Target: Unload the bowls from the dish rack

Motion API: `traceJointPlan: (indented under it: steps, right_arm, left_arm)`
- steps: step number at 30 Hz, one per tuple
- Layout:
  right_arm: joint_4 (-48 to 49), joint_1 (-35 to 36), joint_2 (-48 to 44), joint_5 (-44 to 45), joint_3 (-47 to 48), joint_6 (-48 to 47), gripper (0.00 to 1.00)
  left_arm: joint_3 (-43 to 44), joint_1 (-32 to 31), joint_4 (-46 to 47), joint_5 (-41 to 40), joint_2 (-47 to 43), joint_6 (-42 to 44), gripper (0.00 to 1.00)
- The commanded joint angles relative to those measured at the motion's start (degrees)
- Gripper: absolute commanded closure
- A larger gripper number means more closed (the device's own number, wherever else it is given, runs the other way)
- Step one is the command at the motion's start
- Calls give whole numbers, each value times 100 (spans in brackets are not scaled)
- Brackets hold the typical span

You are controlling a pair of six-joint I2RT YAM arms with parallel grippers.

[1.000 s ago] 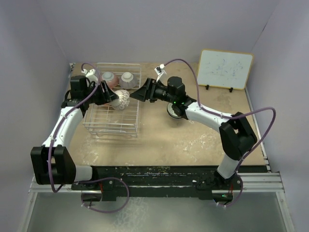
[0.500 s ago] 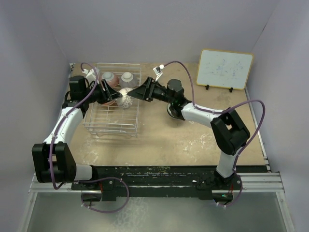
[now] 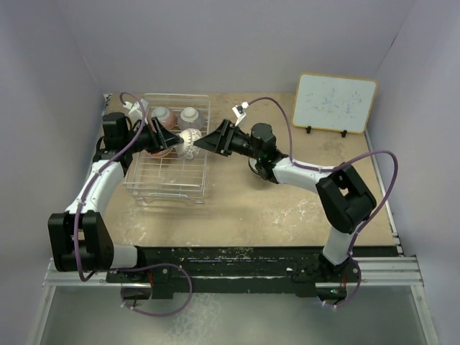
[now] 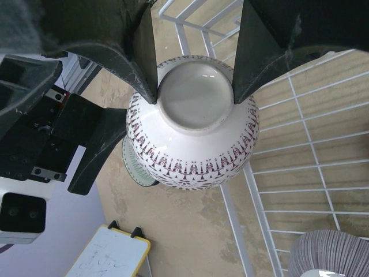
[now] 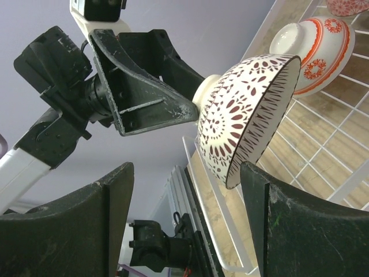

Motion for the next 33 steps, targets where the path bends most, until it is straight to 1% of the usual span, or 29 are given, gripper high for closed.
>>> traceJointPlan:
  steps: [1, 4, 11, 16, 20, 22, 24, 27, 30, 33]
  right_arm:
    - [274, -93, -182, 91, 39, -58, 24]
    - [590, -162, -90, -13, 13, 117, 26]
    - [749, -202, 120, -297, 245, 172, 27]
    - [1092, -211, 346, -561, 368, 376, 29]
    - [1690, -211, 612, -881, 531, 680, 30]
    - [1971, -217, 701, -988, 588, 817, 33]
    - [2188, -216, 787, -1105, 641, 949, 38]
    - [2471, -216, 915, -1208, 674, 1155, 50]
    - [2655, -211, 986, -1264, 652, 1301, 70]
    - [2719, -215, 997, -1249, 609, 1323, 88]
  left_arm:
    - [-40, 54, 793, 520, -138, -183, 100]
    - [-58, 53, 874, 603, -131, -222, 100]
    - [-89, 54, 1022, 764, -92, -309, 100]
    - [-125, 58, 1202, 913, -57, -418, 100]
    - [-150, 58, 1317, 990, -61, -459, 100]
    - [-160, 54, 1381, 1042, -54, -486, 100]
    - [-176, 54, 1427, 1073, -46, -504, 100]
    - [-190, 53, 1465, 1114, -52, -513, 100]
    - [-209, 53, 1479, 1129, -68, -501, 100]
    - [-205, 53, 1479, 1120, -70, -501, 100]
